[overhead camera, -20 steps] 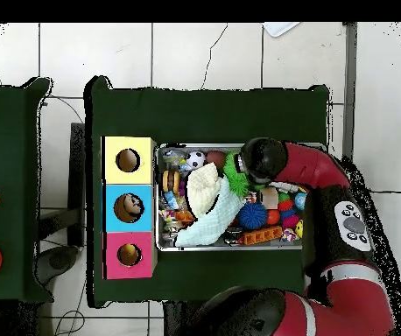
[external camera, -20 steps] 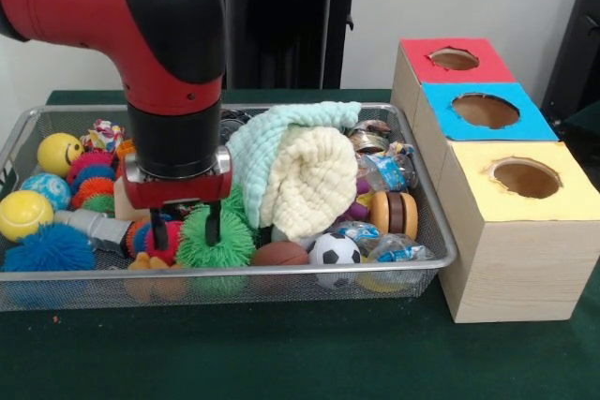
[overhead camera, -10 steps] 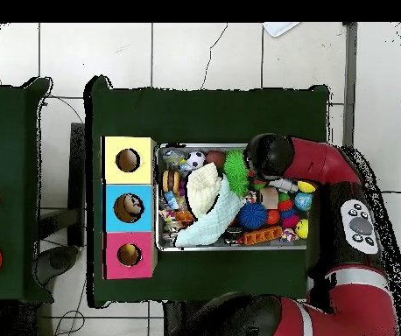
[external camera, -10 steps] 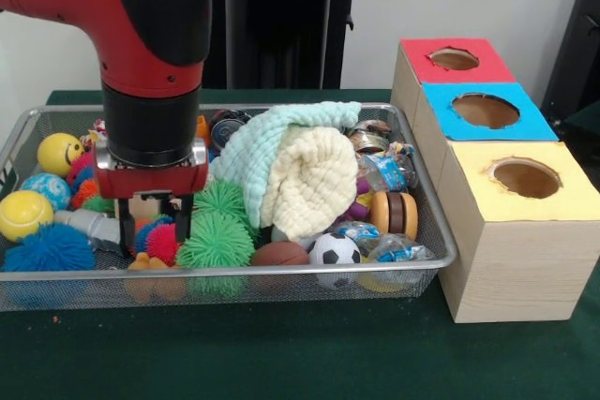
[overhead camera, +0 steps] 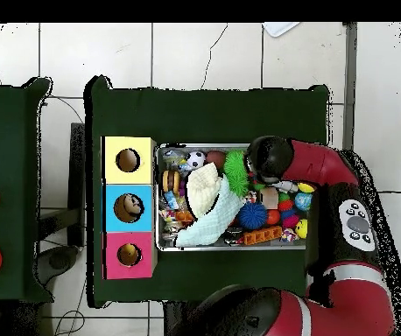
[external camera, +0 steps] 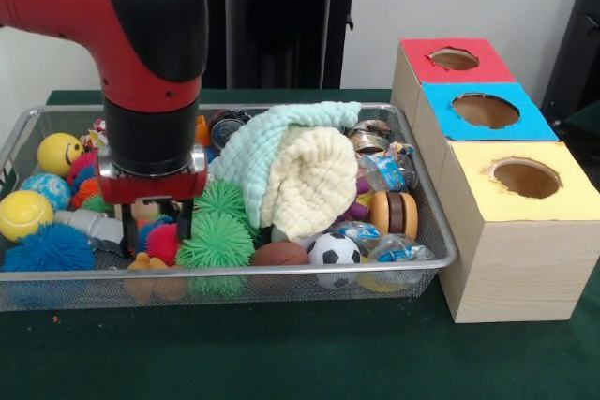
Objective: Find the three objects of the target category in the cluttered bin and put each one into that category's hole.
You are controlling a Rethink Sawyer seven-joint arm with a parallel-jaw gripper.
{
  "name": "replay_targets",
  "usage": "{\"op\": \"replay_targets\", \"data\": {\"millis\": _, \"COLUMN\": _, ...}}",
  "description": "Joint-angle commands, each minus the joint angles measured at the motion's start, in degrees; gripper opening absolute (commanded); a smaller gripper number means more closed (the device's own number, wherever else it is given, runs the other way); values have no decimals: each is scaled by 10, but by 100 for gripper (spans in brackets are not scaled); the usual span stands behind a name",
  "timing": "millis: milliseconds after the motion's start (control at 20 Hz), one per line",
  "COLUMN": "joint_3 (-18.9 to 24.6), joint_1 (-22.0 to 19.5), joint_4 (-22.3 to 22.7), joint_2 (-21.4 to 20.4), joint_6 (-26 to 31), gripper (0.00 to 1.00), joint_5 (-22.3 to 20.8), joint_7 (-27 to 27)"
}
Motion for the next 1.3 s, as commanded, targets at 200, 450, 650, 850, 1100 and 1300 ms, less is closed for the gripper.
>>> {"op": "replay_targets", "data": {"millis": 200, "joint_3": -1, "joint_1": -14, "joint_4": 19, "joint_2": 74, "joint_6": 2, "gripper": 100, "joint_5": -39, "joint_7": 15}}
{"op": "replay_targets", "data": {"millis": 450, "joint_3": -18, "joint_1": -6, "joint_4": 17, "joint_2": 57, "joint_6": -66, "gripper": 100, "joint_5": -83, "joint_7": 1}}
{"op": "replay_targets", "data": {"millis": 650, "joint_3": -24, "joint_1": 2, "joint_4": 0, "joint_2": 46, "joint_6": -89, "gripper": 100, "joint_5": -111, "joint_7": -7}}
{"op": "replay_targets", "data": {"millis": 850, "joint_3": -29, "joint_1": 9, "joint_4": 2, "joint_2": 16, "joint_6": -78, "gripper": 100, "joint_5": -122, "joint_7": -16}}
{"op": "replay_targets", "data": {"millis": 1100, "joint_3": 3, "joint_1": -6, "joint_4": 12, "joint_2": -7, "joint_6": -112, "gripper": 100, "joint_5": -125, "joint_7": -26}}
{"op": "replay_targets", "data": {"millis": 1300, "joint_3": 44, "joint_1": -31, "joint_4": 27, "joint_2": 4, "joint_6": -148, "gripper": 100, "joint_5": -110, "joint_7": -20}}
